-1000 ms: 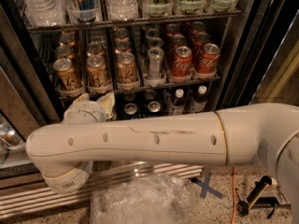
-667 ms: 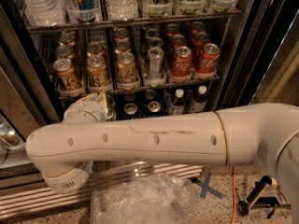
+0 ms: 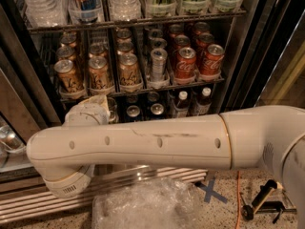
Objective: Pick orange can from middle shelf of fridge
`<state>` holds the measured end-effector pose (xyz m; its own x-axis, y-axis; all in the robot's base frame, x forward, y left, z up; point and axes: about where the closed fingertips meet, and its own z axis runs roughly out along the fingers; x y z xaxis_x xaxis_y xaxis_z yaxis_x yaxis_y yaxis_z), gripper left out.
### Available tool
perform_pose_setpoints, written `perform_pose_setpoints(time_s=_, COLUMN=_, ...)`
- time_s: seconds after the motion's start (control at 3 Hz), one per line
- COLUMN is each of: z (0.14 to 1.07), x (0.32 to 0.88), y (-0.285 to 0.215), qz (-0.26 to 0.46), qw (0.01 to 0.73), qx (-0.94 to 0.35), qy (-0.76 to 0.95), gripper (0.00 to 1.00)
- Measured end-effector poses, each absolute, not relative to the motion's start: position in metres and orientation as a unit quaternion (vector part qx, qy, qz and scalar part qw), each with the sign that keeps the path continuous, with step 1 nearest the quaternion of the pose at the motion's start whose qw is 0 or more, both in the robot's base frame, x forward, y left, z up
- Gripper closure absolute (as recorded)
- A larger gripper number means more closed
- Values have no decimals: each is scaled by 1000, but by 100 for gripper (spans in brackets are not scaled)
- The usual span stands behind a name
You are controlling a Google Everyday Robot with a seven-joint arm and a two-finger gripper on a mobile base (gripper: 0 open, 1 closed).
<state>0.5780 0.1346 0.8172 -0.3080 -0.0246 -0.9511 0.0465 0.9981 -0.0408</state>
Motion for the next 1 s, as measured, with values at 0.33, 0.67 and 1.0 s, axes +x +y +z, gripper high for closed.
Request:
perform_pose_setpoints(time_s=0.33, z=817, x=578, y=135, qz=-30, qw=588, qx=7, qy=808, gripper=61)
perform_pose_setpoints(time_s=0.67, z=817, x=578, y=135, qz=-30, qw=588, qx=7, qy=808, gripper=38)
perform_pose_setpoints(time_s=1.0, z=817, x=578, y=135, qz=-30, qw=588, qx=7, qy=808, gripper=15)
